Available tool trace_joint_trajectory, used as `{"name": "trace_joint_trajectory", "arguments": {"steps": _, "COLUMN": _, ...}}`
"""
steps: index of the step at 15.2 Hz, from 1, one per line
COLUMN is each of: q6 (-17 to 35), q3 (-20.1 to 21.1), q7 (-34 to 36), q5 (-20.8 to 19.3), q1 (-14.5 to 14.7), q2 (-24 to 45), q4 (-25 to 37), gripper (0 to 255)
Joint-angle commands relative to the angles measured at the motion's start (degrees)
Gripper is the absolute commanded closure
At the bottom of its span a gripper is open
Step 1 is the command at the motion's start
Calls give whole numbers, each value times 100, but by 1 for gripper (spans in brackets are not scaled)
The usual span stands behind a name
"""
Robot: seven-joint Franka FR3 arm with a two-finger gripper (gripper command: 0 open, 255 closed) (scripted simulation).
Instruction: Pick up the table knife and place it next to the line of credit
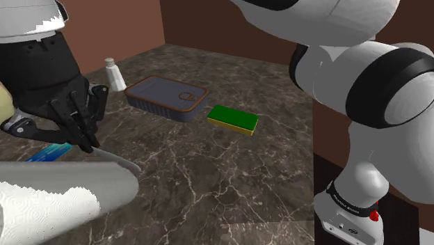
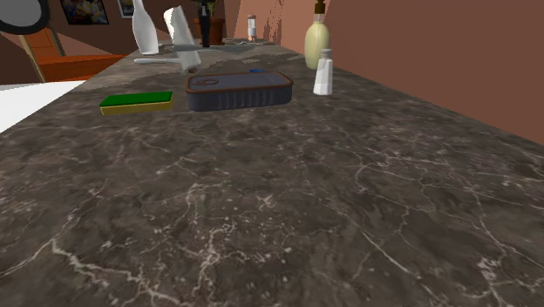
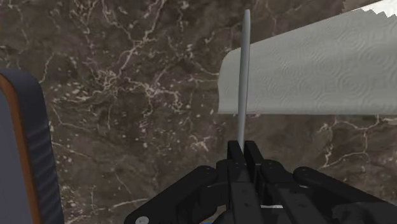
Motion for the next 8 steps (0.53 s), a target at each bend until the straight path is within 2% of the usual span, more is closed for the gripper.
{"name": "trace_joint_trajectory", "arguments": {"steps": 1, "q6": 166, "q3": 17, "q7": 80, "q5": 9, "q1": 33, "q2": -79, "q4": -245, "gripper": 255}}
{"name": "trace_joint_trajectory", "arguments": {"steps": 8, "q6": 1059, "q3": 47, "q7": 83, "q5": 91, "q1": -131, "q2": -575, "q4": -1639, "gripper": 255}}
